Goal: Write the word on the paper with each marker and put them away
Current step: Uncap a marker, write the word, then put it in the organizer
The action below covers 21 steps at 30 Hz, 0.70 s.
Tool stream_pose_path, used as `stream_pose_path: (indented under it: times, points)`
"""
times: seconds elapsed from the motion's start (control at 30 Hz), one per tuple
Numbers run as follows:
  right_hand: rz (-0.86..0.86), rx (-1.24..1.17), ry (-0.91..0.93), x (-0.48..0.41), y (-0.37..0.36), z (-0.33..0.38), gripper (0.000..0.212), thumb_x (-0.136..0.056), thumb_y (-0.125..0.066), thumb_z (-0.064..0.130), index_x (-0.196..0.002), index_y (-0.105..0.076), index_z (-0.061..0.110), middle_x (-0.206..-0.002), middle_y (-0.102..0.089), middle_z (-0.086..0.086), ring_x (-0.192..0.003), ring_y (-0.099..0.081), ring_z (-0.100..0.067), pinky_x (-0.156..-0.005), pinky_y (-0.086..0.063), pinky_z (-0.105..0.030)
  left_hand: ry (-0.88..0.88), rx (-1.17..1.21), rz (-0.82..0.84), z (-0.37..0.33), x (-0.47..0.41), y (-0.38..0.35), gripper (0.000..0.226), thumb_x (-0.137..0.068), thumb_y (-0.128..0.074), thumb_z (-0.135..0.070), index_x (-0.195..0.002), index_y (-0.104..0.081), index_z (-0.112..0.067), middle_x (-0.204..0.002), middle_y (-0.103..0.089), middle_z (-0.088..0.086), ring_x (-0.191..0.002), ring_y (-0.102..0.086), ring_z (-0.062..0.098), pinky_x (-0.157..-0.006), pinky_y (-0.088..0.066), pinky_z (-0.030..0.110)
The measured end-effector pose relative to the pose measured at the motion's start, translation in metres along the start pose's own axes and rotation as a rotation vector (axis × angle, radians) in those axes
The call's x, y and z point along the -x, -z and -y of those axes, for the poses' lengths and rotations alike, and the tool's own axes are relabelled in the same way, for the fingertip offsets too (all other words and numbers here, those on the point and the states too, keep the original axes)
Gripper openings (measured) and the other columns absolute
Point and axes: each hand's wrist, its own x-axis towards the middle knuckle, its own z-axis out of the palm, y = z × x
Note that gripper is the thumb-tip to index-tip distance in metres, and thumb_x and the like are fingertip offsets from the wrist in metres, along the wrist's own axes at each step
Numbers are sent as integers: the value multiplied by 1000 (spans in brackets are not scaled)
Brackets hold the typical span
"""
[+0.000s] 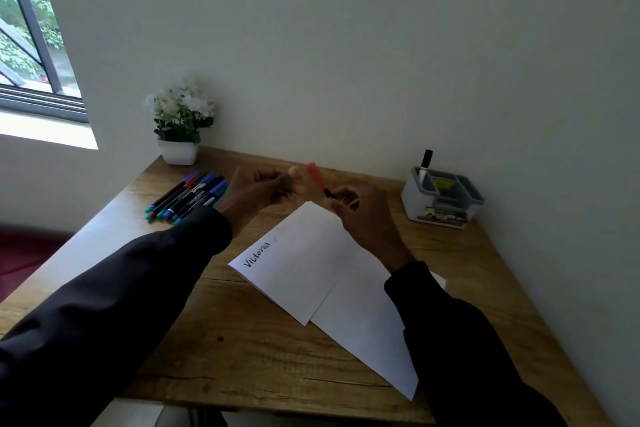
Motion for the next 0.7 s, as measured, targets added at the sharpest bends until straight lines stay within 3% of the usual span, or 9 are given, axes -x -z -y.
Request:
stream_pose_path:
  times: [0.17, 0.3, 0.43, 0.57, 0.7]
  points:
    - [-105, -54, -60, -5, 14, -9, 10, -90, -75, 13, -100, -74, 13, -81, -70, 7, -73, -66, -2, -64, -51, -10, 75, 6, -42, 19, -4, 13, 35, -82, -70, -35, -103, -74, -7, -97, -75, 14, -79, -68, 14, -68, -55, 16]
    - [-210, -166, -154, -12, 33, -20, 8, -87, -78, 11, -88, -72, 16, -77, -71, 7, -70, -70, -5, -66, -60, -23, 154, 1, -43, 35, -13, 9, 35, -86, -69, -32, -106, -73, -3, -93, -75, 11, -77, -68, 14, -68, -56, 18]
    - [-356, -202, -209, -20, 61, -31, 11, -89, -77, 11, -83, -69, 17, -78, -71, 4, -68, -68, -1, -64, -56, -16, 206, 27, -36, 44, -26, 6, 41, -73, -71, -34, -102, -73, -5, -101, -73, 19, -79, -66, 18, -74, -57, 26]
    - [-437, -104, -237, -38, 90, -51, 6, -87, -79, 12, -89, -74, 9, -79, -72, -1, -69, -69, -9, -64, -55, -19, 199, 24, -37, 60, -38, 8, 32, -95, -61, -13, -120, -62, 9, -110, -68, 24, -70, -70, 7, -64, -58, 19]
    - [-546, 26, -299, -57, 116, -69, 14, -85, -81, 19, -89, -77, 6, -80, -72, -1, -72, -70, -12, -68, -60, -25, 204, 9, -43, 70, -43, 13, 37, -97, -59, -12, -126, -56, 11, -124, -60, 33, -76, -72, 8, -67, -57, 20]
